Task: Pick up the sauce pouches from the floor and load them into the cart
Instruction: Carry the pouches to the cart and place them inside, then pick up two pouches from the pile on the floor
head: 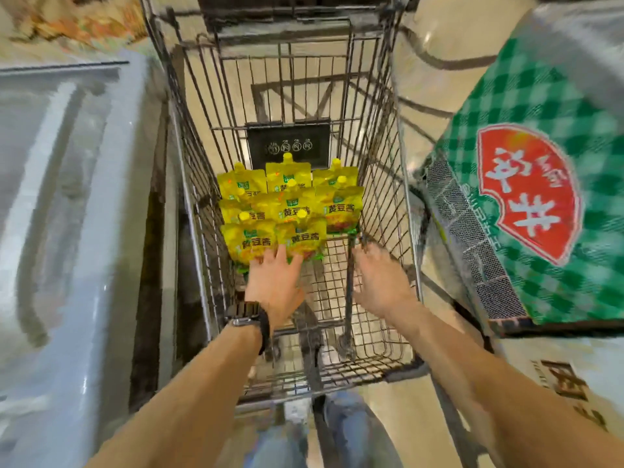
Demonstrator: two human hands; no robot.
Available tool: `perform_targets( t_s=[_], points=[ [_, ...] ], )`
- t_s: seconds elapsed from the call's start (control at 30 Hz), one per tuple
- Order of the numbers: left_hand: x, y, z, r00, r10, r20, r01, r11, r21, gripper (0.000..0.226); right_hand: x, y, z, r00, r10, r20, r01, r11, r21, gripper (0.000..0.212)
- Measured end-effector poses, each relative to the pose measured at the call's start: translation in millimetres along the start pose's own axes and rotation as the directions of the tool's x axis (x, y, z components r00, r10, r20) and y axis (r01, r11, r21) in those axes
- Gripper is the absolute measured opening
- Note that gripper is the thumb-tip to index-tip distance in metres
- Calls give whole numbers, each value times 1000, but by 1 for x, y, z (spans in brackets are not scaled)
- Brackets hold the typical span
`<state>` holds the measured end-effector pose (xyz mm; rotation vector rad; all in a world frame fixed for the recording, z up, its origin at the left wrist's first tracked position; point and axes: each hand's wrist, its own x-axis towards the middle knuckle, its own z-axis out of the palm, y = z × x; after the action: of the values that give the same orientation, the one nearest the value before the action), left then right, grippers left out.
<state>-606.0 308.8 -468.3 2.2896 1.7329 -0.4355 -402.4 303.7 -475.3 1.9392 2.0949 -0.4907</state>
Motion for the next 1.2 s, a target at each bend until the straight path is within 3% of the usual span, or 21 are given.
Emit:
perform_targets(
  t_s=[0.23,0.4,0.57,0.77,0.9,1.0,1.2],
  points=[
    [-56,55,-74,974,219,-65,-213,974,78,66,-113,21,-46,966,209,-150,-189,973,132,76],
    [-87,143,-114,880,469,-71,-448,870,205,70,-218,86,-51,857,486,-174,-448,868,214,75],
    [-140,271,-112,703,708,71,-683,643,346,71,-364,155,-32,604,785,-139,-695,604,390,70],
    [-266,449,-84,389,913,124,-869,319,379,72,-591,196,28,240,969,-64,-853,242,462,76],
    [-375,546,-54,144,982,119,-930,93,355,66,-735,195,90,23,999,25,-895,10,446,70],
    [-452,602,-33,-6,983,185,-939,-69,336,67,-824,180,130,-147,983,113,-849,-184,496,62],
    [-582,678,16,-269,927,261,-887,-344,308,68,-945,133,188,-383,878,288,-748,-477,462,74]
  ],
)
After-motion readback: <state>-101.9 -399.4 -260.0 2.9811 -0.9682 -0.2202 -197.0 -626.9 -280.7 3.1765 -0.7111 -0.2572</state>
